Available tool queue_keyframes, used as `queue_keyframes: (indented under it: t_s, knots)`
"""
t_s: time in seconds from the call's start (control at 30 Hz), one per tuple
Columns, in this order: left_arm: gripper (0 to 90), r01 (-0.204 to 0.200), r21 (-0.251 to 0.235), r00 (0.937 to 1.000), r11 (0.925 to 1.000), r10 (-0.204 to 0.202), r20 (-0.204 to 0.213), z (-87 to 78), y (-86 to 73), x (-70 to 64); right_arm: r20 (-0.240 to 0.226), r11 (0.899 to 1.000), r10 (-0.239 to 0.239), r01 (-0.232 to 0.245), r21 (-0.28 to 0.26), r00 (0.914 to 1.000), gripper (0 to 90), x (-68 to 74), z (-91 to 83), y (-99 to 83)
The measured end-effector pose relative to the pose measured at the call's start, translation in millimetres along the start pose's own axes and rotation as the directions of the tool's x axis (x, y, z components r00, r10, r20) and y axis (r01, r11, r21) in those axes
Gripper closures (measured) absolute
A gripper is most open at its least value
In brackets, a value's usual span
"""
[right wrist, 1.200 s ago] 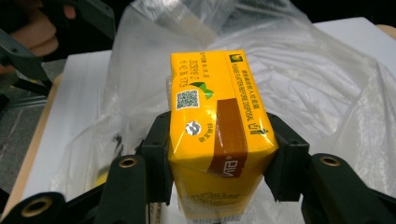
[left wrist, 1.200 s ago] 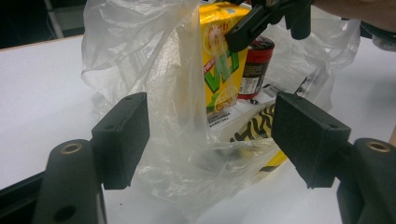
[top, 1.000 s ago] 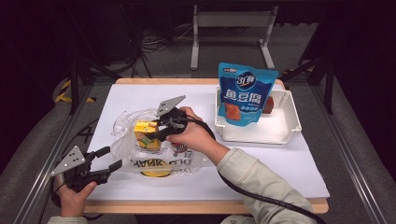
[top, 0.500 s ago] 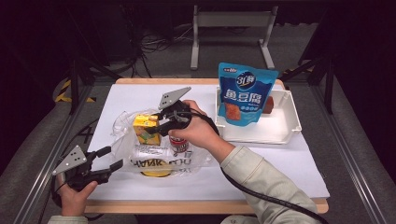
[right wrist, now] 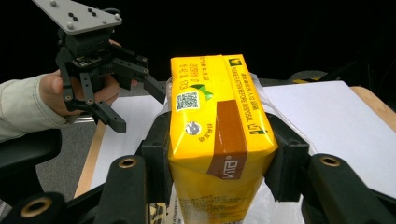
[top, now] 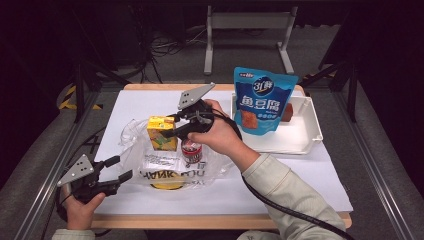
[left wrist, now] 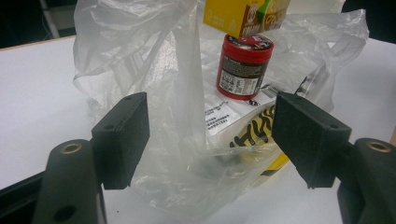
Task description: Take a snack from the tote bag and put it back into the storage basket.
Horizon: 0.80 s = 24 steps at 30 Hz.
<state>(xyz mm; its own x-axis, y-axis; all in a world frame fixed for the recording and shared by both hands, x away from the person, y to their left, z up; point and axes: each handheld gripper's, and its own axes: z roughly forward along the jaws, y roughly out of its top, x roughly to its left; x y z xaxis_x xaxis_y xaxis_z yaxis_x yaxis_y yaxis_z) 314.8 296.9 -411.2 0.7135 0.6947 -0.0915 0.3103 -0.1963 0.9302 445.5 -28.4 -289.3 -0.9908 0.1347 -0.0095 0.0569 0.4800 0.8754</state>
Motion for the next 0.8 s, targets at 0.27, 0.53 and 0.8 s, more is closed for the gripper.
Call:
queue_keyframes:
  t_s: [0.27,0.53,0.8]
  knots:
    - [28.7,-0.003,0.001,1.0,1.0,0.003,0.002,1.4,0.7,-0.1,0.017,1.0,-0.009,0.009,0.0,0.9998,51.4,-0.1,-18.6,2.7]
    - [28.6,-0.005,0.0,1.0,1.0,0.005,0.003,1.5,0.7,-0.1,0.021,1.0,-0.008,0.008,0.009,0.9997,51.4,-2.6,-35.0,0.7]
    - [28.5,-0.01,0.004,0.9999,0.9999,0.01,0.005,2.6,0.9,-0.1,0.035,1.0,-0.003,0.003,0.01,0.9994,51.3,-5.1,-53.3,-4.2]
